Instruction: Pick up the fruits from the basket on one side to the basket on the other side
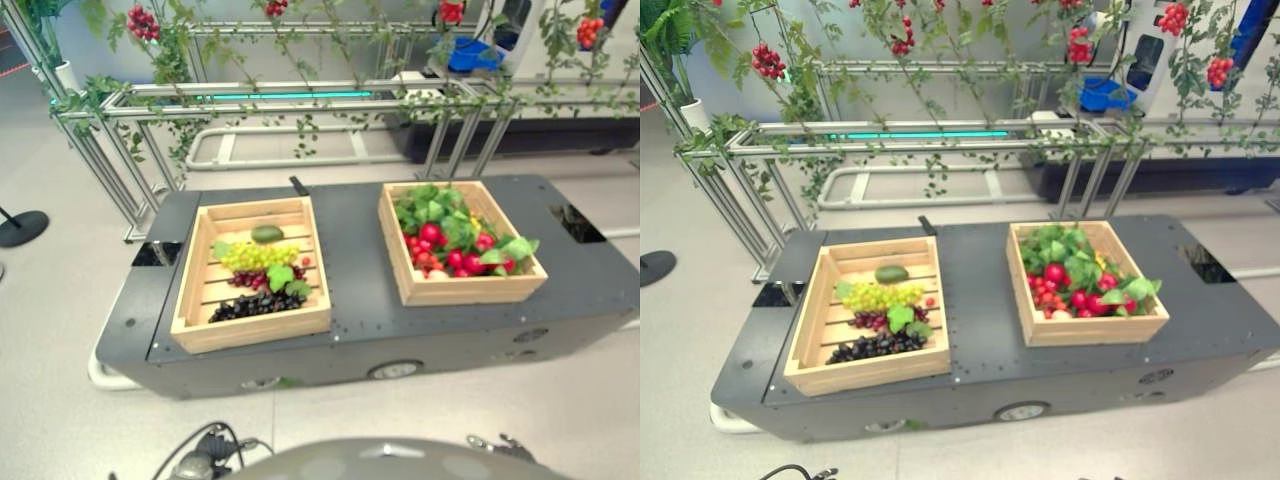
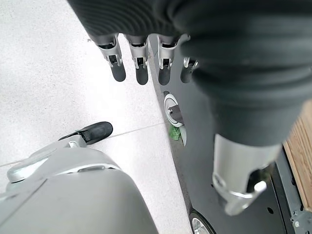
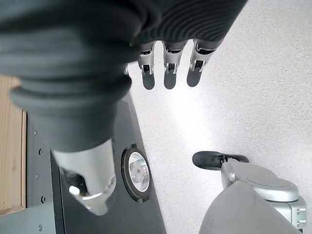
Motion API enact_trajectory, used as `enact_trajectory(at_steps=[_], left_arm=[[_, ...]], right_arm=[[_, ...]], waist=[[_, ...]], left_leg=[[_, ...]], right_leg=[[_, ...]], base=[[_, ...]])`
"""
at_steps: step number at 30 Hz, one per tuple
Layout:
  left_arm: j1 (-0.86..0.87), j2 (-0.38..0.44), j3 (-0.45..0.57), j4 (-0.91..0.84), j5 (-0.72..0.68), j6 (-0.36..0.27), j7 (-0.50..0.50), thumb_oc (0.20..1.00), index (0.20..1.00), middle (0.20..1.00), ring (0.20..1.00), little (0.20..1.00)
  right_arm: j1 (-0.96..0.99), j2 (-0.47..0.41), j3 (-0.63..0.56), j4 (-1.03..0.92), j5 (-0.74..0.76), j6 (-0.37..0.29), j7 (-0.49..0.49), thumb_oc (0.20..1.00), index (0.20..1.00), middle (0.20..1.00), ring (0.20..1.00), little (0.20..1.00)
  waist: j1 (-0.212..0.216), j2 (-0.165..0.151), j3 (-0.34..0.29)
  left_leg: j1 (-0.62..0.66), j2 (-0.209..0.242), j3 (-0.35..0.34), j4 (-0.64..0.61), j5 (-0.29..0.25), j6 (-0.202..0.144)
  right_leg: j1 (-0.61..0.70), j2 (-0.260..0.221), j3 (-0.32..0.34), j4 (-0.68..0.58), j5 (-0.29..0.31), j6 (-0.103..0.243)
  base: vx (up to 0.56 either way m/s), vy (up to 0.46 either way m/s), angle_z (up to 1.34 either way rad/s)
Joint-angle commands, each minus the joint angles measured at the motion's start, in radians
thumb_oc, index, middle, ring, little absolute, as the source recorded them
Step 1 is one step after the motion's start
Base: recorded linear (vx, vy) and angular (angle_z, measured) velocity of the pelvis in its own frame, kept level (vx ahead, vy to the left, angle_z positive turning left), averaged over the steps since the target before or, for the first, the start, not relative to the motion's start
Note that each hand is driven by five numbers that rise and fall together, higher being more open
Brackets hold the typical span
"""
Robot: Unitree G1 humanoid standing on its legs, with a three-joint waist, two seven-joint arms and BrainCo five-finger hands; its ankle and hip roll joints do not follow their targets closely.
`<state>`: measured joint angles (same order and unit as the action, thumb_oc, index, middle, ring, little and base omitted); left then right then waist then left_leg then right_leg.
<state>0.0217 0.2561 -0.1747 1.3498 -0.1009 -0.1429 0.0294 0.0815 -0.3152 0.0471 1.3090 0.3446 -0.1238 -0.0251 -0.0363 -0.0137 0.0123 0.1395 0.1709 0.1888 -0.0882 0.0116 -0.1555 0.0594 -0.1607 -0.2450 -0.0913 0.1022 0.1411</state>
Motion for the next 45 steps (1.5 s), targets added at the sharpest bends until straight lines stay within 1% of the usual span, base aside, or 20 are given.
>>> enact_trajectory(at_steps=[1,7,12,22,26,32,33,34,36,37,38,39,40,41,42,43,44,45], left_arm=[[-0.063,0.021,0.025,0.023,-0.024,-0.032,0.018,1.0,1.0,1.0,1.0,1.0],[-0.07,0.025,0.026,0.014,-0.043,-0.035,0.015,1.0,1.0,1.0,1.0,1.0],[-0.06,0.024,0.028,0.025,-0.038,-0.035,0.013,1.0,1.0,1.0,1.0,1.0],[-0.047,0.025,0.033,0.03,-0.031,-0.034,0.008,1.0,1.0,1.0,1.0,1.0],[-0.047,0.024,0.037,0.03,-0.032,-0.035,0.01,1.0,1.0,1.0,1.0,1.0],[-0.051,0.034,0.046,0.02,-0.044,-0.038,0.016,1.0,1.0,1.0,1.0,1.0],[-0.055,0.038,0.047,0.014,-0.047,-0.039,0.017,1.0,1.0,1.0,1.0,1.0],[-0.055,0.038,0.047,0.014,-0.047,-0.039,0.017,1.0,1.0,1.0,1.0,1.0],[-0.068,0.048,0.046,-0.003,-0.052,-0.045,0.024,1.0,1.0,1.0,1.0,1.0],[-0.068,0.048,0.046,-0.004,-0.052,-0.045,0.024,1.0,1.0,1.0,1.0,1.0],[-0.072,0.056,0.037,-0.067,-0.06,-0.057,0.028,1.0,1.0,1.0,1.0,1.0],[-0.071,0.056,0.037,-0.068,-0.06,-0.057,0.028,1.0,1.0,1.0,1.0,1.0],[-0.032,0.101,0.0,-0.321,-0.058,-0.085,0.018,1.0,1.0,1.0,1.0,1.0],[-0.031,0.101,0.0,-0.323,-0.058,-0.084,0.017,1.0,1.0,1.0,1.0,1.0],[0.012,0.134,-0.002,-0.482,-0.05,-0.092,-0.004,1.0,1.0,1.0,1.0,1.0],[0.074,0.189,0.018,-0.675,-0.033,-0.09,-0.026,1.0,1.0,1.0,1.0,1.0],[0.179,0.28,0.104,-0.951,-0.036,-0.086,-0.084,1.0,1.0,1.0,1.0,1.0],[0.186,0.282,0.109,-0.959,-0.037,-0.082,-0.087,1.0,1.0,1.0,1.0,1.0]], right_arm=[[-0.099,-0.005,-0.001,0.044,0.006,-0.035,-0.005,1.0,1.0,1.0,1.0,1.0],[-0.1,0.004,0.006,0.04,0.011,-0.037,-0.001,1.0,1.0,1.0,1.0,1.0],[-0.095,0.008,0.012,0.038,0.006,-0.039,0.0,1.0,1.0,1.0,1.0,1.0],[-0.086,0.009,0.014,0.033,-0.001,-0.041,0.0,1.0,1.0,1.0,1.0,1.0],[-0.086,0.006,0.016,0.03,-0.003,-0.042,-0.001,1.0,1.0,1.0,1.0,1.0],[-0.097,-0.002,0.017,0.021,-0.004,-0.043,-0.004,1.0,1.0,1.0,1.0,1.0],[-0.105,-0.005,0.018,0.02,-0.004,-0.042,-0.003,1.0,1.0,1.0,1.0,1.0],[-0.105,-0.005,0.018,0.02,-0.004,-0.042,-0.003,1.0,1.0,1.0,1.0,1.0],[-0.117,-0.013,0.013,0.015,0.004,-0.041,-0.003,1.0,1.0,1.0,1.0,1.0],[-0.117,-0.013,0.013,0.015,0.004,-0.041,-0.003,1.0,1.0,1.0,1.0,1.0],[-0.123,-0.031,0.007,0.009,0.006,-0.042,-0.004,1.0,1.0,1.0,1.0,1.0],[-0.123,-0.031,0.007,0.009,0.006,-0.042,-0.003,1.0,1.0,1.0,1.0,1.0],[-0.118,-0.051,-0.012,-0.018,0.019,-0.048,-0.01,1.0,1.0,1.0,1.0,1.0],[-0.118,-0.05,-0.012,-0.018,0.019,-0.048,-0.01,1.0,1.0,1.0,1.0,1.0],[-0.112,-0.064,-0.023,-0.036,0.022,-0.052,-0.009,1.0,1.0,1.0,1.0,1.0],[-0.103,-0.073,-0.033,-0.055,0.021,-0.054,-0.006,1.0,1.0,1.0,1.0,1.0],[-0.095,-0.094,-0.068,-0.068,0.019,-0.058,-0.004,1.0,1.0,1.0,1.0,1.0],[-0.094,-0.093,-0.066,-0.068,0.019,-0.058,-0.004,1.0,1.0,1.0,1.0,1.0]], waist=[[0.004,-0.059,0.059],[0.012,-0.067,0.057],[0.015,-0.064,0.043],[0.016,-0.056,0.037],[0.018,-0.056,0.039],[0.019,-0.069,0.059],[0.024,-0.075,0.069],[0.024,-0.075,0.068],[0.029,-0.079,0.087],[0.029,-0.079,0.086],[0.032,-0.076,0.096],[0.032,-0.076,0.096],[0.041,-0.07,0.107],[0.04,-0.072,0.103],[0.045,-0.066,0.111],[0.049,-0.064,0.117],[0.062,-0.059,0.133],[0.059,-0.061,0.131]], left_leg=[[-0.063,-0.064,-0.012,0.099,-0.071,0.081],[-0.081,-0.07,-0.019,0.125,-0.083,0.084],[-0.052,-0.072,-0.016,0.1,-0.083,0.084],[-0.015,-0.068,-0.011,0.055,-0.069,0.078],[-0.01,-0.067,-0.011,0.055,-0.07,0.079],[-0.048,-0.068,-0.018,0.114,-0.088,0.082],[-0.071,-0.074,-0.023,0.146,-0.102,0.089],[-0.073,-0.074,-0.024,0.148,-0.103,0.089],[-0.117,-0.084,-0.033,0.195,-0.118,0.097],[-0.119,-0.084,-0.033,0.196,-0.118,0.097],[-0.14,-0.099,-0.039,0.208,-0.125,0.105],[-0.141,-0.099,-0.039,0.208,-0.126,0.105],[-0.159,-0.121,-0.053,0.222,-0.133,0.115],[-0.163,-0.122,-0.054,0.221,-0.131,0.115],[-0.171,-0.134,-0.062,0.224,-0.132,0.122],[-0.175,-0.142,-0.068,0.228,-0.137,0.127],[-0.184,-0.163,-0.083,0.224,-0.141,0.142],[-0.185,-0.164,-0.083,0.224,-0.14,0.142]], right_leg=[[0.014,-0.02,0.033,0.061,-0.111,0.016],[0.011,-0.025,0.032,0.069,-0.115,0.014],[0.027,-0.022,0.031,0.064,-0.121,0.016],[0.046,-0.013,0.023,0.049,-0.121,0.015],[0.046,-0.011,0.023,0.046,-0.119,0.015],[0.034,-0.016,0.025,0.055,-0.118,0.014],[0.021,-0.024,0.026,0.072,-0.118,0.019],[0.019,-0.025,0.026,0.073,-0.118,0.019],[-0.019,-0.045,0.033,0.125,-0.114,0.026],[-0.021,-0.045,0.033,0.126,-0.115,0.027],[-0.039,-0.062,0.034,0.13,-0.089,0.041],[-0.04,-0.062,0.034,0.13,-0.089,0.041],[-0.043,-0.08,0.033,0.132,-0.057,0.055],[-0.047,-0.082,0.032,0.131,-0.056,0.055],[-0.053,-0.089,0.031,0.135,-0.045,0.059],[-0.053,-0.098,0.029,0.138,-0.038,0.063],[-0.063,-0.121,0.032,0.152,-0.007,0.074],[-0.064,-0.122,0.032,0.152,-0.007,0.075]], base=[[0.0,0.0,0.0],[0.02,0.018,0.06],[0.03,0.007,0.0],[0.0,0.0,0.0],[0.0,0.0,0.0],[-0.02,0.011,0.0],[0.0,0.0,0.0],[-0.05,0.055,0.03],[-0.06,0.079,0.02],[-0.08,0.165,0.0],[-0.04,0.113,0.01],[-0.06,0.232,0.05],[-0.02,0.121,0.1],[-0.03,0.183,0.15],[-0.02,0.136,0.17],[-0.05,0.278,0.18],[-0.04,0.218,0.13],[-0.04,0.226,0.17]])
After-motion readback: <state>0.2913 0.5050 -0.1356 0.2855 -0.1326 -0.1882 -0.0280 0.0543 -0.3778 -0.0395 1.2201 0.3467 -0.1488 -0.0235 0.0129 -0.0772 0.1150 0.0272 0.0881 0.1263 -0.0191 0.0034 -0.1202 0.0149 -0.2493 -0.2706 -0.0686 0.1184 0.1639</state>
